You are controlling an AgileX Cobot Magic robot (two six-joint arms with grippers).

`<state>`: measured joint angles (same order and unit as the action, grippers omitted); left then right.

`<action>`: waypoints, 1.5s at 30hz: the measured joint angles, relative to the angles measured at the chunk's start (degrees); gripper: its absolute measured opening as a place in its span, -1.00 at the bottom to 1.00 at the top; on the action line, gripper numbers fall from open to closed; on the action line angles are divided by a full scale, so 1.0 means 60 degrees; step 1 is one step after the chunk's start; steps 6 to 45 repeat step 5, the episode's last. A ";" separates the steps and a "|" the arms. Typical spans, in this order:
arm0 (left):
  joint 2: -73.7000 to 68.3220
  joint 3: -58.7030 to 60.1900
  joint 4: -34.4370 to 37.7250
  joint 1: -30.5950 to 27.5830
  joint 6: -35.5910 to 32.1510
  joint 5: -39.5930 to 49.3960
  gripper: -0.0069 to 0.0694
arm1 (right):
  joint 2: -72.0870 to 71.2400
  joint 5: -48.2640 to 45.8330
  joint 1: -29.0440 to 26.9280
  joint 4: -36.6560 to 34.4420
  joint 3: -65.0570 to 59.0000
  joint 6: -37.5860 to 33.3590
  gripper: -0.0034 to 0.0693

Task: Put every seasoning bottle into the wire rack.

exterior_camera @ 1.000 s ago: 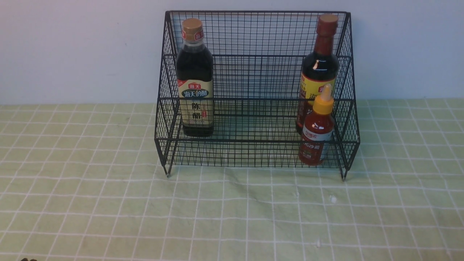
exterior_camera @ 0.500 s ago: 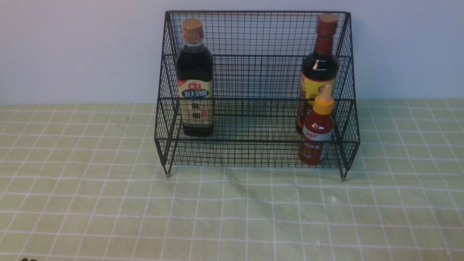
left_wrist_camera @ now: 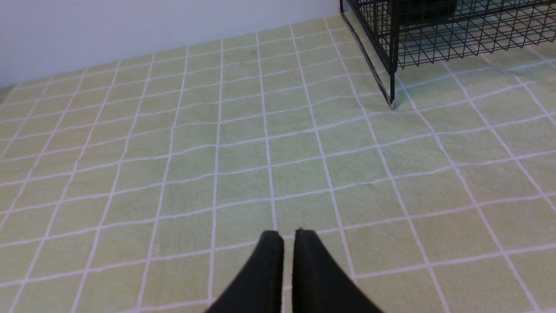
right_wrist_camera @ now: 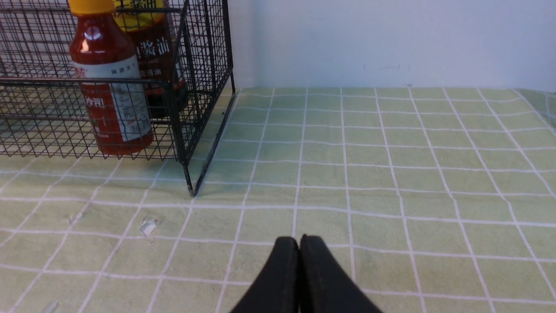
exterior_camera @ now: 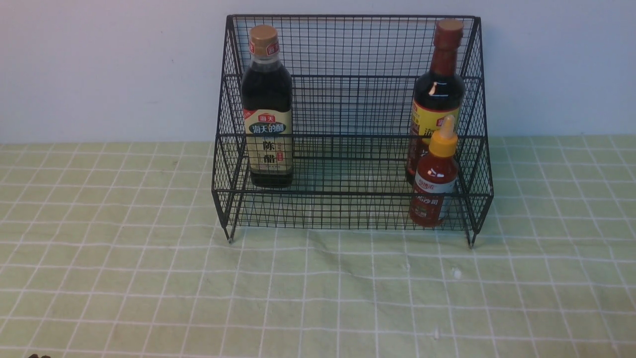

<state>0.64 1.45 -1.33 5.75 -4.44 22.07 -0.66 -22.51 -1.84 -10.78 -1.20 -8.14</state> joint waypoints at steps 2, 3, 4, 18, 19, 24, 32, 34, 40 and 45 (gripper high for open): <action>0.0000 0.0000 0.0000 0.0000 0.0000 0.0000 -0.77 | 0.0000 0.0000 0.0000 0.0000 0.0000 0.0000 -0.95; 0.0000 0.0000 0.0000 0.0000 0.0000 0.0000 -0.77 | 0.0000 0.0000 0.0000 0.0000 0.0000 0.0000 -0.95; 0.0000 0.0000 0.0000 0.0000 0.0000 0.0000 -0.77 | 0.0000 0.0000 0.0000 0.0000 0.0000 0.0000 -0.95; 0.0000 0.0000 0.0000 0.0000 0.0000 0.0000 -0.77 | 0.0000 0.0000 0.0000 0.0000 0.0000 0.0000 -0.95; 0.0000 0.0000 0.0000 0.0000 0.0000 0.0000 -0.77 | 0.0000 0.0000 0.0000 0.0000 0.0000 0.0000 -0.95; 0.0000 0.0000 0.0000 0.0000 0.0000 0.0000 -0.77 | 0.0000 0.0000 0.0000 0.0000 0.0000 0.0000 -0.95; 0.0000 0.0000 0.0000 0.0000 0.0000 0.0000 -0.77 | 0.0000 0.0000 0.0000 0.0000 0.0000 0.0000 -0.95; 0.0000 0.0000 0.0000 0.0000 0.0000 0.0000 -0.77 | 0.0000 0.0000 0.0000 0.0000 0.0000 0.0000 -0.95; 0.0000 0.0000 0.0000 0.0000 0.0000 0.0000 -0.77 | 0.0000 0.0000 0.0000 0.0000 0.0000 0.0000 -0.95; 0.0000 0.0000 0.0000 0.0000 0.0000 0.0000 -0.77 | 0.0000 0.0000 0.0000 0.0000 0.0000 0.0000 -0.95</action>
